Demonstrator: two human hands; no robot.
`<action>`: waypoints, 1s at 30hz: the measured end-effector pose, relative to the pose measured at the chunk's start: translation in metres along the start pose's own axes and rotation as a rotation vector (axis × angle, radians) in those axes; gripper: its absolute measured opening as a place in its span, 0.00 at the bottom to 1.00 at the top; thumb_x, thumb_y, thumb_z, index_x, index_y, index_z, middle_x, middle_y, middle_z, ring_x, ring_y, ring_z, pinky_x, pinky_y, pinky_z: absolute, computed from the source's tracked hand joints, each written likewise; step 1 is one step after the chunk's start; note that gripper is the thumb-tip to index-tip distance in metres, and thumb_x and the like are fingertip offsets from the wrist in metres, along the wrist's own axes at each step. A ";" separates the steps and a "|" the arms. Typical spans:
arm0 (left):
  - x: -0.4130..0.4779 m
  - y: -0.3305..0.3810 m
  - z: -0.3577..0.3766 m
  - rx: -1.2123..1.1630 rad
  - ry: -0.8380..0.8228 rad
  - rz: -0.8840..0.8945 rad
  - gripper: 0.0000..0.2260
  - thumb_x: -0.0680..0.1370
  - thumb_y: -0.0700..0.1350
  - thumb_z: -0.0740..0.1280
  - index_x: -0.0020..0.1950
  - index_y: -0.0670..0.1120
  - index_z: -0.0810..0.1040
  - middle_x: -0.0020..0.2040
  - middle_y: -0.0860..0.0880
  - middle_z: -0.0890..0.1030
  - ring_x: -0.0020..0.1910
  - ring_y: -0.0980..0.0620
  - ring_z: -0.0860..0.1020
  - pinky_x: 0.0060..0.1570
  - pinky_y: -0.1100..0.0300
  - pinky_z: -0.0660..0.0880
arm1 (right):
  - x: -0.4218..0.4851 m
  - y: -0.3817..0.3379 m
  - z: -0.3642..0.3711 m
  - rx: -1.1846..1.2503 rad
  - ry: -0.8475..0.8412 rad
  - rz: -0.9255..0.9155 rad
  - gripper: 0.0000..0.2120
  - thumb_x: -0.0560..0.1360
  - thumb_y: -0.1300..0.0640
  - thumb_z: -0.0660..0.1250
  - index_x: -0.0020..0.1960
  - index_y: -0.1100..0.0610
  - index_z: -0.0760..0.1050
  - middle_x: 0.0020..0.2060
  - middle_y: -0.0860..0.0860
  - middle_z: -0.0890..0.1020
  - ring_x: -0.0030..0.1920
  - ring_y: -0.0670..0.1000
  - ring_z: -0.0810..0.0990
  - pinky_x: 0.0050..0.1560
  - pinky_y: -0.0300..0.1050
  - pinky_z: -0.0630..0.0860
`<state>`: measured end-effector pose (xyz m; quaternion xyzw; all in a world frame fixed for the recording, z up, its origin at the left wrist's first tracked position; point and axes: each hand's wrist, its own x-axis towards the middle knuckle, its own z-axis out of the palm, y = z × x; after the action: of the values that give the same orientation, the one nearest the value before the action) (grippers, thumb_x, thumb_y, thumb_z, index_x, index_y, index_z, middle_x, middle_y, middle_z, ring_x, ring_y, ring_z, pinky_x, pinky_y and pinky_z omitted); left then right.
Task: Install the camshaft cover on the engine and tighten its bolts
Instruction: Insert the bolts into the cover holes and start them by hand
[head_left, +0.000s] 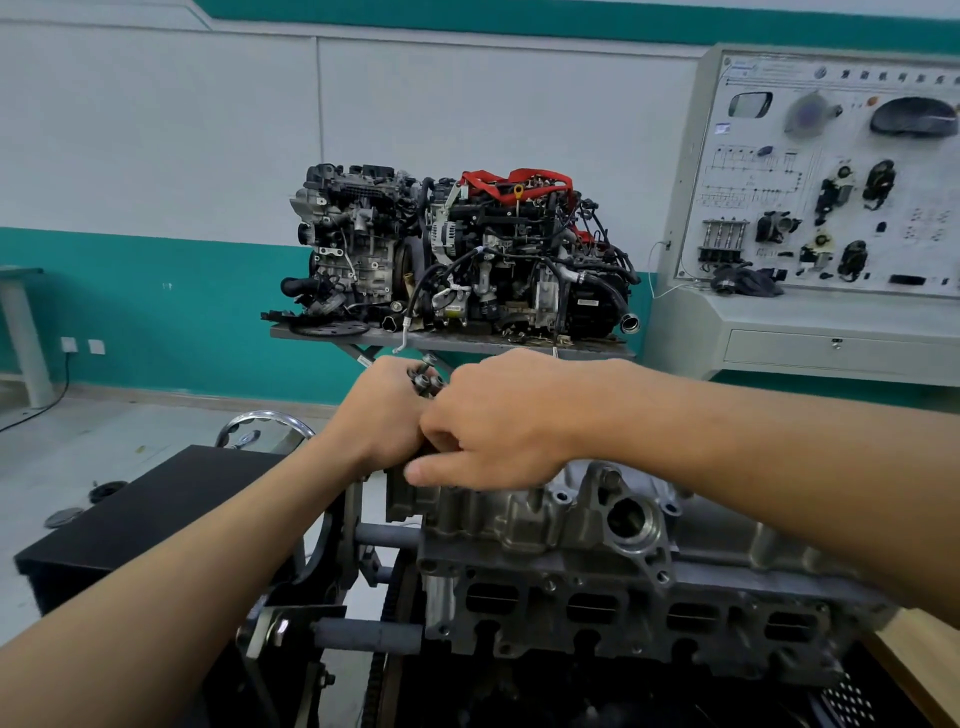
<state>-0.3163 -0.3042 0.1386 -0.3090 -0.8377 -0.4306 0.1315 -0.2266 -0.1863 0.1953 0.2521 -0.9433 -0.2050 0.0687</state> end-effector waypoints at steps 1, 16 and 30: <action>0.000 -0.001 0.001 -0.016 0.012 -0.017 0.08 0.72 0.32 0.67 0.34 0.31 0.72 0.31 0.33 0.74 0.29 0.53 0.63 0.27 0.59 0.61 | 0.001 -0.001 0.001 -0.017 -0.024 -0.022 0.19 0.81 0.41 0.54 0.37 0.49 0.69 0.33 0.45 0.72 0.33 0.48 0.71 0.31 0.44 0.66; 0.003 0.001 -0.001 0.010 -0.007 -0.065 0.06 0.72 0.32 0.66 0.41 0.27 0.75 0.38 0.29 0.79 0.32 0.50 0.65 0.28 0.58 0.62 | 0.005 -0.005 0.002 -0.022 -0.100 0.022 0.18 0.83 0.47 0.55 0.38 0.52 0.70 0.35 0.48 0.73 0.34 0.48 0.70 0.30 0.44 0.65; 0.019 -0.007 -0.008 -0.096 -0.023 -0.083 0.08 0.76 0.43 0.74 0.38 0.42 0.83 0.33 0.47 0.82 0.30 0.55 0.74 0.34 0.61 0.71 | -0.009 0.008 0.003 0.169 -0.087 0.044 0.24 0.83 0.42 0.52 0.33 0.52 0.70 0.30 0.45 0.73 0.31 0.45 0.71 0.32 0.44 0.66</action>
<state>-0.3356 -0.3059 0.1486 -0.2849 -0.8298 -0.4716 0.0889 -0.2233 -0.1749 0.1956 0.2273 -0.9645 -0.1340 0.0108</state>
